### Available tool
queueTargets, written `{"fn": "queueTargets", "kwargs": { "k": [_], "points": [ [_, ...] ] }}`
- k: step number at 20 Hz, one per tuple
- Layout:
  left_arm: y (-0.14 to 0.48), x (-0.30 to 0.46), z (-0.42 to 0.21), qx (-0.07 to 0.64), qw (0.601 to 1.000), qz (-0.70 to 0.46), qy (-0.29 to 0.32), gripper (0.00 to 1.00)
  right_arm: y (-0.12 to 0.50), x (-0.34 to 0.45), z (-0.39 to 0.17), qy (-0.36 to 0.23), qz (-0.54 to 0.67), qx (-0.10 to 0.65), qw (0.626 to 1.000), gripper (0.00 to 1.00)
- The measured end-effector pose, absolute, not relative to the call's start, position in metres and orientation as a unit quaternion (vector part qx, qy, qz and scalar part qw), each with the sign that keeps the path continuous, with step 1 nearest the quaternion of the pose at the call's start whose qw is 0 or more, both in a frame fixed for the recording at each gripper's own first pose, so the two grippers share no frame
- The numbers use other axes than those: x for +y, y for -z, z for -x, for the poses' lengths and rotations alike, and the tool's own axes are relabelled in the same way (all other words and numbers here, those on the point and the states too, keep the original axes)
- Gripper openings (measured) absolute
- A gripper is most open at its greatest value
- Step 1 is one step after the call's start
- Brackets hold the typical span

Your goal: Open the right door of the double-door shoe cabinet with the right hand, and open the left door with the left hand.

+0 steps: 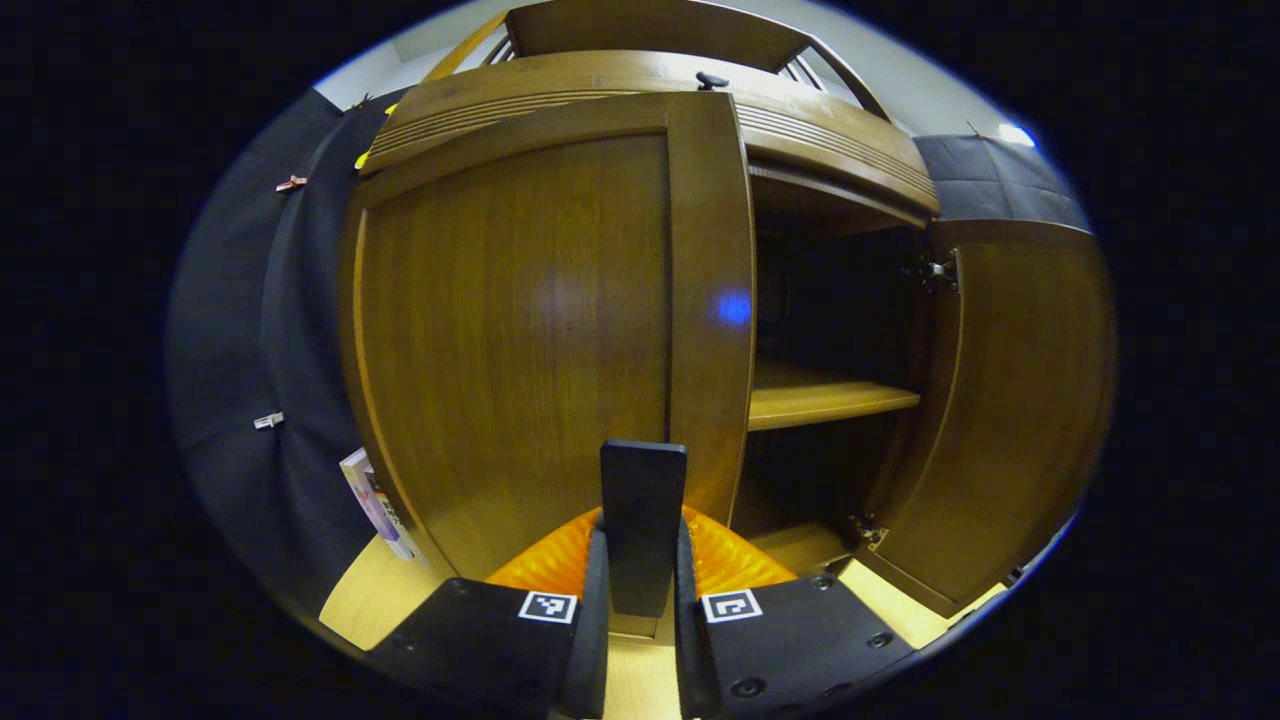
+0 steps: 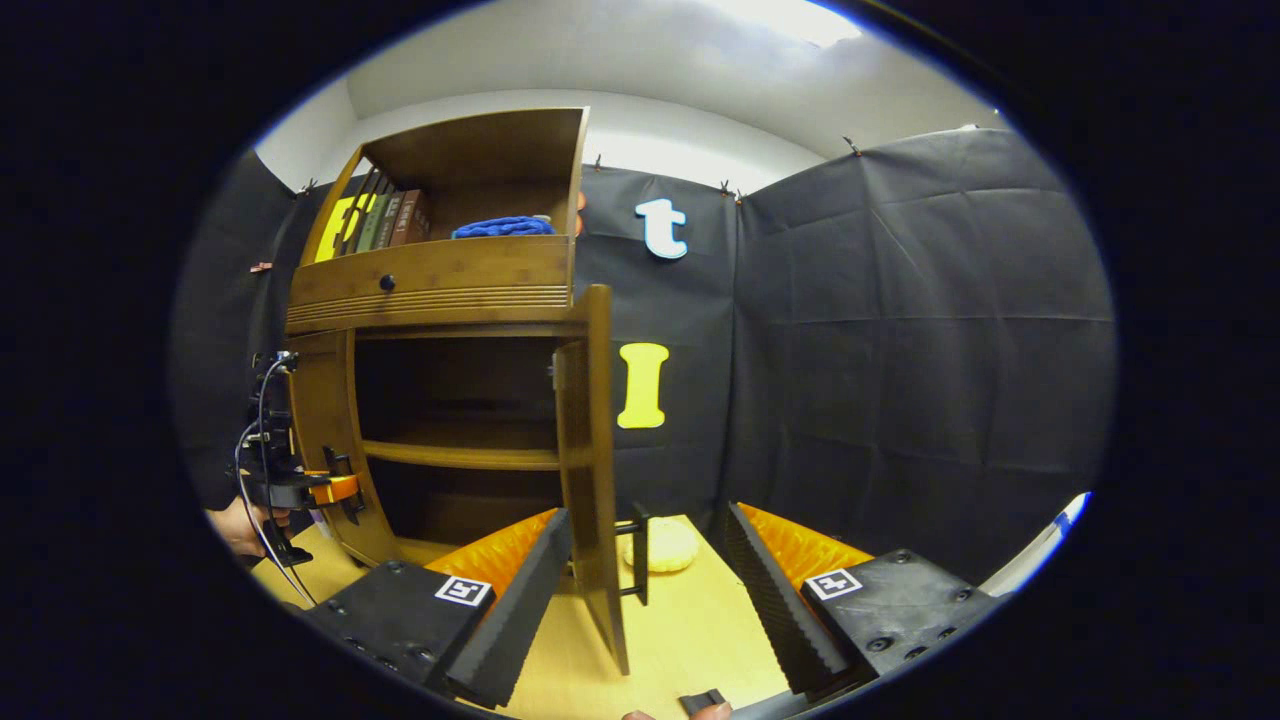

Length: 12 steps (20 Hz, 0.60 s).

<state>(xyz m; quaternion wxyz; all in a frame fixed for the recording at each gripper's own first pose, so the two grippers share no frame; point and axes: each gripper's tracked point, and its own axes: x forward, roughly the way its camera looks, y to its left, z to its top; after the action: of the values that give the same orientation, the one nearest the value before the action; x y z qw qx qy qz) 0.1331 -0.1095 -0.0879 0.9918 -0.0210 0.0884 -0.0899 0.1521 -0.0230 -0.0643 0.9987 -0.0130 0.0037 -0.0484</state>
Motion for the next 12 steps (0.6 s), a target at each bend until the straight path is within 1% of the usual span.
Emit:
{"fn": "queueTargets", "kwargs": {
  "k": [5,6,7,12],
  "points": [
    [0.090,-0.082,-0.092,0.088,0.991,0.024,0.094,0.31,0.069,0.007,-0.144,0.011,0.005,0.013,1.000,0.98],
    [0.090,-0.077,-0.085,0.088,0.991,0.026,0.094,0.31,0.070,0.013,-0.143,0.004,0.002,0.016,1.000,1.00],
    [0.091,-0.070,-0.079,0.087,0.992,0.026,0.092,0.30,0.072,0.019,-0.142,-0.002,-0.001,0.019,1.000,0.98],
    [0.096,-0.044,-0.046,0.082,0.993,0.022,0.081,0.29,0.074,0.039,-0.142,-0.031,-0.003,0.024,0.999,0.98]
  ]
}}
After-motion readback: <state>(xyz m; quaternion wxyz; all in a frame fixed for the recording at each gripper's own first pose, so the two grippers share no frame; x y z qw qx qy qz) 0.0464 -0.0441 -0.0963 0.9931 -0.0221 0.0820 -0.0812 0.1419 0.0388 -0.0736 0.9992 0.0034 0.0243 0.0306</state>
